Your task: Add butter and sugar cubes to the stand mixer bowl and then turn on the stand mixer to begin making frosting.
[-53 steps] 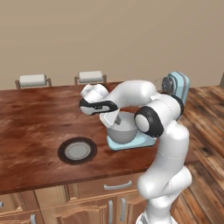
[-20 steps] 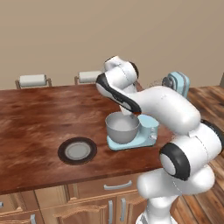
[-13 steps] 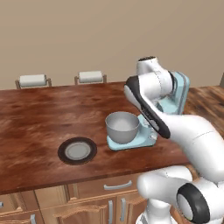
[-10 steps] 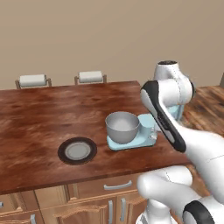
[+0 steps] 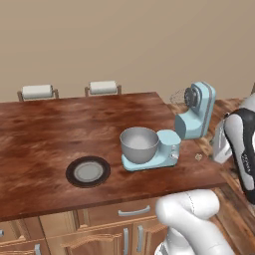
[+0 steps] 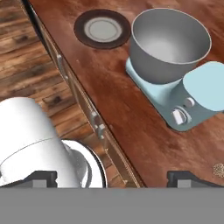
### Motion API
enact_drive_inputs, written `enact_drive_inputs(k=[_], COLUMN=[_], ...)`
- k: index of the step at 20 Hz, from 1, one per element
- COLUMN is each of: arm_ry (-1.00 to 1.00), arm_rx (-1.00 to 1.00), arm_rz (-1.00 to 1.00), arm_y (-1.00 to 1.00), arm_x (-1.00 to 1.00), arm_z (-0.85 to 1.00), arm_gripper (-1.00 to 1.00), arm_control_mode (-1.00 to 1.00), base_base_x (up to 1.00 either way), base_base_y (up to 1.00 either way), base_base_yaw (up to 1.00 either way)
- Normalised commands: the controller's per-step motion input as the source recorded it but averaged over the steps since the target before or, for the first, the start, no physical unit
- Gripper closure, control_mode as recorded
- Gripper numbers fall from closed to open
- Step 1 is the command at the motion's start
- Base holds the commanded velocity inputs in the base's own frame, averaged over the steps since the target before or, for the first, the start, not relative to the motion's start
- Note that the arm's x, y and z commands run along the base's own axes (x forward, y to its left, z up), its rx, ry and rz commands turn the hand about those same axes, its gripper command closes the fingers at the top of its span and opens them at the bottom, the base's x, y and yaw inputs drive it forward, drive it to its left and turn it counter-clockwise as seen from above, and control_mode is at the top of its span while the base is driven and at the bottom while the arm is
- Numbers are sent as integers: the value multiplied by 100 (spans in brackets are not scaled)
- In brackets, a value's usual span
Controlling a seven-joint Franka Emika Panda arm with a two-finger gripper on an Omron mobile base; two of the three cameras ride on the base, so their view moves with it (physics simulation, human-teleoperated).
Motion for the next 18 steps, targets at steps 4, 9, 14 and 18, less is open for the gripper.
enact_drive_inputs(k=[4,9,14,18], arm_ry=[-6,-1,0,0], arm_rx=[36,35,29,22], arm_rz=[0,0,0,0], arm_y=[-85,-72,-52,-34], arm_x=[1,8,31,61], arm_z=[-4,-24,-46,-31], arm_gripper=[-100,-100,-100,-100], arm_control_mode=[-100,-100,-100,-100], base_base_x=[0,0,0,0], base_base_y=[0,0,0,0], base_base_yaw=[0,0,0,0])
